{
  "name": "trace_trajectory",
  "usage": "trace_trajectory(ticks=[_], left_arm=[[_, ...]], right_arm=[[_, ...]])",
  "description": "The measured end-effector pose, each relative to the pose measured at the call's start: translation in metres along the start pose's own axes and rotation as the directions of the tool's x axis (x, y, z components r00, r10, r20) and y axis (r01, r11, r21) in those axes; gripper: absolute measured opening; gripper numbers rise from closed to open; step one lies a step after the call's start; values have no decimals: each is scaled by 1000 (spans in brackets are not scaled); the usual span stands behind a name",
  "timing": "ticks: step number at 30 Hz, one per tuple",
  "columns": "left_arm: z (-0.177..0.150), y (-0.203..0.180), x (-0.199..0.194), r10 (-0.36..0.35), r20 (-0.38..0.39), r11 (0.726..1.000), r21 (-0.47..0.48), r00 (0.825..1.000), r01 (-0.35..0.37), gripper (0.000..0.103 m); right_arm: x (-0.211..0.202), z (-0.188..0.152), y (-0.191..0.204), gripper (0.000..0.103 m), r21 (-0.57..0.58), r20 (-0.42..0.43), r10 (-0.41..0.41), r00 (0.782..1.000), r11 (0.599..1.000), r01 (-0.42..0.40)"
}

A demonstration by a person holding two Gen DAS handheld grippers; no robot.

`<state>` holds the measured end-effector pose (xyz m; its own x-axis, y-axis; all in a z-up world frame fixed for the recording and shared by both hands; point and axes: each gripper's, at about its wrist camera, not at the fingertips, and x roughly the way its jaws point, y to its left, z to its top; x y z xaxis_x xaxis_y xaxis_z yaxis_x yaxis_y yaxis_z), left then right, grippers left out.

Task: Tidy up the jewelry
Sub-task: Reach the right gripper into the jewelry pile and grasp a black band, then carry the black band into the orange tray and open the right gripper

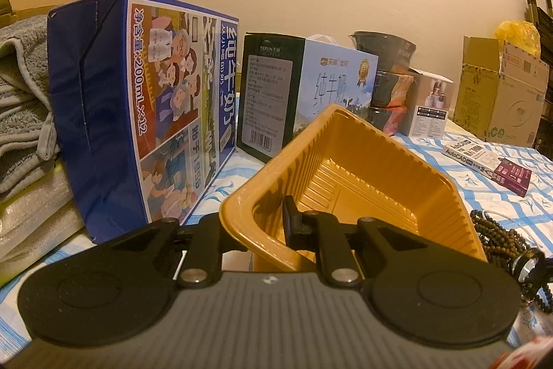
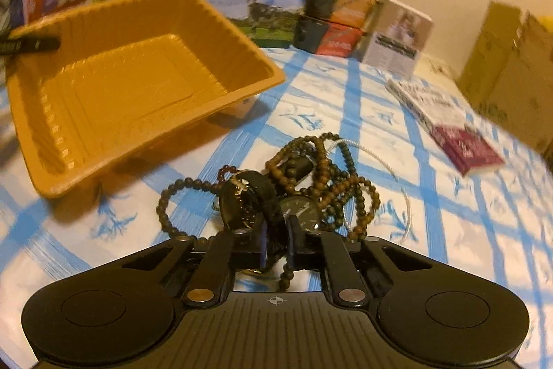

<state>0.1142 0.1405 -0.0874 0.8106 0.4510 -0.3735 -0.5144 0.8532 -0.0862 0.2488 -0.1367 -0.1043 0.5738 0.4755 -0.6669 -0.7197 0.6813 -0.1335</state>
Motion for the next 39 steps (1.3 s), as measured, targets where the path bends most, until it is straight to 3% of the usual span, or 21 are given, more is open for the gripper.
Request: trace_trajectory(ticks=[4, 8, 14, 18, 20, 24, 27, 31, 34, 35, 37, 39], left_arm=[[0, 0, 0, 0, 0, 1000, 0, 1000, 0, 15], [0, -1, -1, -2, 1, 1000, 1, 1000, 2, 15], [0, -1, -1, -4, 1, 1000, 2, 1000, 4, 15], [1, -1, -2, -5, -2, 1000, 5, 1000, 5, 15], [1, -1, -1, -6, -2, 1000, 6, 1000, 6, 15], [2, 1, 0, -8, -7, 1000, 7, 1000, 8, 15], [2, 0, 0, -10, -8, 1000, 9, 1000, 10, 15], [2, 0, 0, -7, -5, 1000, 11, 1000, 7, 15], [2, 0, 2, -6, -11, 1000, 12, 1000, 6, 15], [2, 0, 2, -5, -11, 1000, 12, 1000, 5, 15], [2, 0, 2, -7, -12, 1000, 14, 1000, 7, 15], [2, 0, 1, -7, -12, 1000, 18, 1000, 7, 15]], right_arm=[[-12, 9, -7, 8, 118, 2, 28, 1000, 993, -28], [-28, 22, -15, 8, 263, 29, 90, 996, 960, -95], [-42, 49, -14, 8, 439, 90, 232, 969, 863, -248], [-26, 61, 0, 8, 523, 90, 332, 939, 787, -328], [-17, 65, 10, 8, 541, 79, 360, 929, 768, -344], [8, 69, 32, 8, 555, 6, 378, 926, 769, -318], [25, 68, 42, 9, 540, -59, 348, 936, 799, -264], [33, 70, 50, 10, 501, -72, 304, 950, 834, -230], [33, 73, 51, 24, 496, -38, 294, 955, 835, -238], [31, 73, 49, 38, 501, -18, 299, 954, 828, -250], [25, 71, 45, 46, 508, 24, 312, 950, 814, -281], [15, 69, 41, 48, 510, 57, 320, 946, 805, -302]])
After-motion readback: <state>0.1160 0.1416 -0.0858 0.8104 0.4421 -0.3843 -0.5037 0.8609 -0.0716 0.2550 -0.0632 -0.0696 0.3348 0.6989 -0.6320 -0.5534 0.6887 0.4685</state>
